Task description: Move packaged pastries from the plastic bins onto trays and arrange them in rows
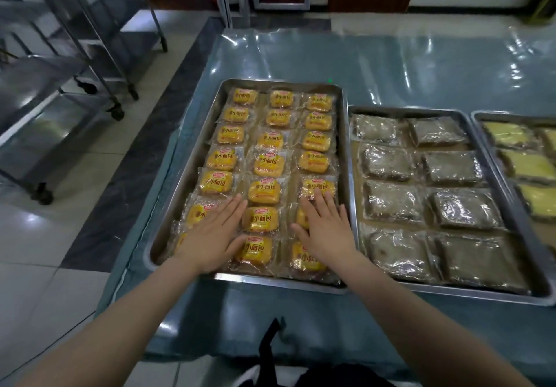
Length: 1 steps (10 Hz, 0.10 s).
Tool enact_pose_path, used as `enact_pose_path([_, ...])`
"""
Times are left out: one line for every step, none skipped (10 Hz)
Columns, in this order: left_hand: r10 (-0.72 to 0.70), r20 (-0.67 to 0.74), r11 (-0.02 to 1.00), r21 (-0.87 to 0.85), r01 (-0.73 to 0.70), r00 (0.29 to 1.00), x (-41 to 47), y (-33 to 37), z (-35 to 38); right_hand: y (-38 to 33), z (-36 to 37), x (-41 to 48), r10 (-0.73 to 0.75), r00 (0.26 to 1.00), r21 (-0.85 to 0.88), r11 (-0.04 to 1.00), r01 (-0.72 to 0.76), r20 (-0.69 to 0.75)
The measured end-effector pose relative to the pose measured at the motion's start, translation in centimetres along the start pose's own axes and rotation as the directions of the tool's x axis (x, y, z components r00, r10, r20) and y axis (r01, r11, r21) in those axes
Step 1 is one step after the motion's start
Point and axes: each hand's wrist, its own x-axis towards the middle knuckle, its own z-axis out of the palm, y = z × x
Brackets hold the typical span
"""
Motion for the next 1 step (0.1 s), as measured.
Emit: enact_pose_path([0.026,-0.047,1.0,0.01,-0.025,0.999,0.35,0.86,-1.79,-0.24,-0.65,-1.07,-0.003,1.0,-0.009,1.0,0.003,-0.014])
